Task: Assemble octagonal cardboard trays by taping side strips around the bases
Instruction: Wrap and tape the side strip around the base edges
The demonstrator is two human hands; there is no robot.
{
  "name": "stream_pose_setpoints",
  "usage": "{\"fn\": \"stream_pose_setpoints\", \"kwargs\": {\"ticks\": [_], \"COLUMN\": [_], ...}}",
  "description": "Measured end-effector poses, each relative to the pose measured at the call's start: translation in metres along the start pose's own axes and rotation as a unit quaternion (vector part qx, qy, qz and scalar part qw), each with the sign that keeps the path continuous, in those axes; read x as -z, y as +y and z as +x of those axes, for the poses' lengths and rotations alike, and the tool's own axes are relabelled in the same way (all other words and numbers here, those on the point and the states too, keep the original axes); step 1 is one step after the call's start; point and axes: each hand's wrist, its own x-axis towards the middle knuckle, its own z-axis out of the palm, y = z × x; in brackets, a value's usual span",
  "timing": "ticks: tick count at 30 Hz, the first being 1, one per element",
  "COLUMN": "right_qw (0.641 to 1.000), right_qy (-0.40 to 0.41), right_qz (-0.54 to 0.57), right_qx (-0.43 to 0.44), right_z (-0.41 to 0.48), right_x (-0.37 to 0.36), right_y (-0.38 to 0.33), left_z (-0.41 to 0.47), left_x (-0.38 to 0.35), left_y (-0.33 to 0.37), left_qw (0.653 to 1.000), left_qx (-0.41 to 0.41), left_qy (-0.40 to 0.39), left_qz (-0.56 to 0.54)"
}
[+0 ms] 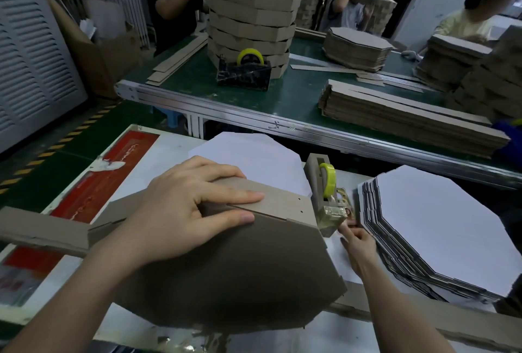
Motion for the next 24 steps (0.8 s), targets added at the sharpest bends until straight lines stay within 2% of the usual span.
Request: {"fn": "stream_pose_setpoints", "kwargs": {"ticks": [5, 11, 14, 19, 24], "right_qw": [0.981, 0.940, 0.918, 0.917, 0.917], "right_qy": [-0.140, -0.198, -0.247, -0.278, -0.347], "right_qz": [-0.138, -0.213, -0.225, -0.166, -0.074], "right_qx": [-0.002, 0.176, 0.213, 0.232, 0.180], "right_z": [-0.024, -0.087, -0.128, -0.210, -0.285], "right_x": [-0.021, -0.073, -0.082, -0.088, -0.091], "right_y": [-0.023, -0.100, -0.138, -0.186, -0.201], "left_z": [-0.001, -0.022, -0.033, -0.049, -0.058], "left_x": [0.001, 0.006, 0.011, 0.022, 0.025], "left_y": [-0.001, -0.002, -0.005, -0.015, -0.020], "left_qw": [0.999, 0.998, 0.999, 0.999, 0.999], "left_qx": [-0.033, -0.018, -0.005, 0.004, 0.017], "left_qy": [-0.006, 0.014, 0.009, 0.017, -0.014], "left_qz": [0.039, 0.056, 0.050, 0.045, 0.048]}}
